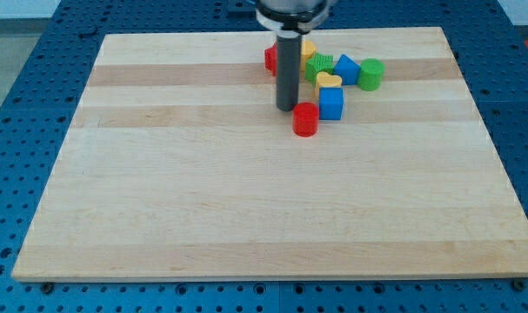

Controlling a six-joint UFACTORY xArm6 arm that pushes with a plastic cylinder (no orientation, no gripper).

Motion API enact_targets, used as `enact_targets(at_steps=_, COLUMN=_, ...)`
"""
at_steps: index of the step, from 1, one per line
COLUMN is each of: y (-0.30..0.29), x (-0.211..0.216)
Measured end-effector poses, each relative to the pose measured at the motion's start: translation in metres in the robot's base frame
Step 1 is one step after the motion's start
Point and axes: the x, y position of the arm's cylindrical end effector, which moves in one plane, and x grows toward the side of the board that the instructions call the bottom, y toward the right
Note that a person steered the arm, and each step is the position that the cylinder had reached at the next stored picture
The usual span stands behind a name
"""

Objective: Point at yellow hexagon

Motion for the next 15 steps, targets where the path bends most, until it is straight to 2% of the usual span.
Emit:
enact_targets(at_steps=2, y=-0.06, x=-0.024)
enact_targets(at_steps=3, y=-0.082, x=-0.057)
enact_targets(at_steps=6, y=-0.094, x=-0.159)
enact_targets(at_steps=7, y=-0.087, x=-0.177)
enact_targets(at_steps=9, y=-0.057, x=-0.177)
enact_targets(at_steps=13, y=0.058, x=-0.176)
enact_targets(at_steps=15, y=0.066, x=-0.165)
